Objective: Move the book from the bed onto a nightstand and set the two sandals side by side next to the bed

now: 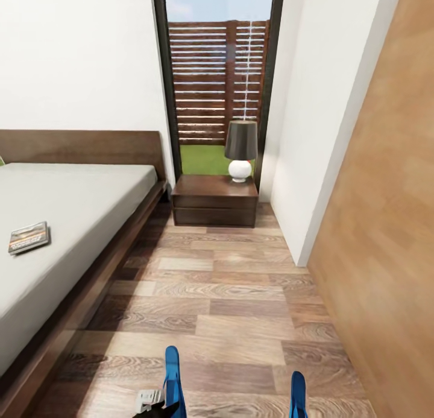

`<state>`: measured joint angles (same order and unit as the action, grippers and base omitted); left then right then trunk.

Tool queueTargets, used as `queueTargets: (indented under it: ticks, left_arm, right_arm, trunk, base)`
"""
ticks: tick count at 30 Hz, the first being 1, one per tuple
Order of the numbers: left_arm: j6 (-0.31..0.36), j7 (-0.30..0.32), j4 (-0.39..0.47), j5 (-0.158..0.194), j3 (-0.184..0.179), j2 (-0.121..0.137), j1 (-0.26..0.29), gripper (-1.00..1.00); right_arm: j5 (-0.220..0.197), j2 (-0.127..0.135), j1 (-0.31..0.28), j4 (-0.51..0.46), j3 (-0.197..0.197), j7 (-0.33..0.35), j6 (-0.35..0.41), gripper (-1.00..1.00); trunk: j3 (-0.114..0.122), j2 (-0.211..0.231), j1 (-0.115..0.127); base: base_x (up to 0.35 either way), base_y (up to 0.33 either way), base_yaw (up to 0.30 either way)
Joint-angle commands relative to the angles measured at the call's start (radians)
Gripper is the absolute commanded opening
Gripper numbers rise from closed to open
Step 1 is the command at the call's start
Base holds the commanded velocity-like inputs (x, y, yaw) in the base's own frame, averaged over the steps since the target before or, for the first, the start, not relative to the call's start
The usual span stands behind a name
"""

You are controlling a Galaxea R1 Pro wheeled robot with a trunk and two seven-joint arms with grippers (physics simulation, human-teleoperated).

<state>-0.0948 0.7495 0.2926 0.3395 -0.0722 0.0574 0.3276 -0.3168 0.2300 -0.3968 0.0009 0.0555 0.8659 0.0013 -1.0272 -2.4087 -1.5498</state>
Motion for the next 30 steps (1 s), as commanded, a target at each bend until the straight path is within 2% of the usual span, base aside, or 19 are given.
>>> queueTargets:
  ticks: [1,12,30]
  left_arm:
    - [-0.01,-0.001,-0.001,0.004,-0.007,0.001,0.001,-1.0]
    - [-0.01,-0.001,-0.001,0.004,-0.006,0.001,0.001,-1.0]
    - [-0.008,0.001,0.0,0.004,-0.006,0.001,0.001,-1.0]
  right_arm:
    - [0.002,0.0,-0.001,0.001,0.007,0.003,0.0,-1.0]
    - [0.002,0.0,-0.001,0.001,0.006,0.003,0.0,-1.0]
    - [0.002,0.0,-0.001,0.001,0.007,0.004,0.0,-1.0]
  trunk:
    - [-0.001,0.0,0.0]
    - [-0.001,0.0,0.0]
    - [-0.001,0.0,0.0]
  base:
    - [0.308,-0.109,0.0]
    - [0.308,-0.102,0.0]
    - [0.322,-0.006,0.0]
